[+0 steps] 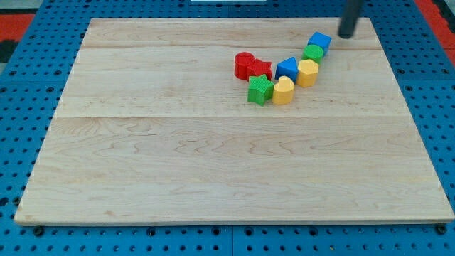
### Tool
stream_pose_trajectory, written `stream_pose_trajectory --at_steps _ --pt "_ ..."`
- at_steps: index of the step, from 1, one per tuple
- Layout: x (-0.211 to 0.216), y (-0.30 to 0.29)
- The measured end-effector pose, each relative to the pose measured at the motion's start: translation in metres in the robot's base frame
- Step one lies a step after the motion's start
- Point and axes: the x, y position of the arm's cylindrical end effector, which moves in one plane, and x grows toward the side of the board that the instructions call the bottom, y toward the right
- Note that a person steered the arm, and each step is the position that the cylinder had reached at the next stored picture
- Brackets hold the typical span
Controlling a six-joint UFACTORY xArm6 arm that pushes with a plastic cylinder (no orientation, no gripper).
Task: Move the green circle to the red circle
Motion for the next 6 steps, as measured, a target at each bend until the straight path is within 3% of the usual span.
stream_pose_trajectory --at_steps 1,2,4,5,6 --pt "0.031 0.0" --pt "0.05 -0.06" --pt "0.042 -0.186" --pt "0.025 -0.187" --pt "0.02 -0.13"
